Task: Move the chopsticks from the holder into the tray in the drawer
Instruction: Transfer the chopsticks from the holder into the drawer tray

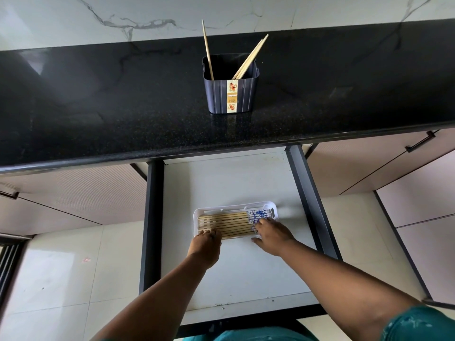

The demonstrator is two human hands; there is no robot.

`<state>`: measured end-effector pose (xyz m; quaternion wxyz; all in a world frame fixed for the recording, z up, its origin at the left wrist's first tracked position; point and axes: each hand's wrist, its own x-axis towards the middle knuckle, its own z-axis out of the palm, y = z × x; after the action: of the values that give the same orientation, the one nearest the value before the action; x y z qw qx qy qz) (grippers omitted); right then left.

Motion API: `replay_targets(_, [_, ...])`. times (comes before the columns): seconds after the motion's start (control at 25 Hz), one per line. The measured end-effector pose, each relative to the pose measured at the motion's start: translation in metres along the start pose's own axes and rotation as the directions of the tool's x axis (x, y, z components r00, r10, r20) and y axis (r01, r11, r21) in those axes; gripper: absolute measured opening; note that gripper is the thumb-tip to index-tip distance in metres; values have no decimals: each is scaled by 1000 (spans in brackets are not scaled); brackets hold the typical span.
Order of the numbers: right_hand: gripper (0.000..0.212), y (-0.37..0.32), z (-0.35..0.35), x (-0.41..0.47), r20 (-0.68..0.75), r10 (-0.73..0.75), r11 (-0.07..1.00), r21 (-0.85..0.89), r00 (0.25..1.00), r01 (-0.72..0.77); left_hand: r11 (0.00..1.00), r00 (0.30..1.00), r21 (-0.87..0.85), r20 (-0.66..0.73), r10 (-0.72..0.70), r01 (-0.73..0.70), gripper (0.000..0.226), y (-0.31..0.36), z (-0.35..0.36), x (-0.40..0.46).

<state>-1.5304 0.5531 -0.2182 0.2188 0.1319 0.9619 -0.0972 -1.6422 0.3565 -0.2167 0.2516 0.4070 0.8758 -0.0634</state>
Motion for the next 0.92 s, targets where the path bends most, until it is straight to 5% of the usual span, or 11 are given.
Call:
replay_targets(0.12, [66,4,-10,-3,-28,-50,998,38,998,52,995,991,-49,-105,80,-85,53,-4,2,-4])
replay_targets(0.2, [59,6,-14,-7,-274,-1,979,195,962,57,977,927,-110,-349,136,-185,51,-13,-2,-7])
replay_targets(0.28, [33,17,-14,-3,-420,370,857,499,829,-129,965,828,-233,-559,-35,-117,39,-24,-2,-6])
replay_targets(0.32, [29,25,-16,1,-303,592,677,689,747,-257,919,804,-394,-548,-231,-4,37,-29,-1,-5])
replay_targets(0.36, [33,32,-17,6,-79,739,428,822,669,-376,785,784,-605,-419,-457,134,37,-32,0,-2])
replay_targets(0.44, [46,37,-14,11,353,702,-72,899,618,-431,241,687,-889,107,-719,390,48,-32,0,4])
replay_targets(0.52, [54,33,-7,12,476,596,-276,878,646,-392,-227,655,-887,452,-605,403,62,-27,4,6])
replay_targets(0.56, [55,29,-5,12,475,592,-267,878,651,-398,-272,660,-877,479,-579,397,66,-24,6,5])
replay_targets(0.8, [73,23,1,12,434,683,-67,839,587,-541,23,759,-938,265,-594,345,60,-28,7,3])
replay_targets(0.92, [76,21,3,13,386,726,44,799,569,-600,124,749,-940,169,-640,317,54,-28,9,6])
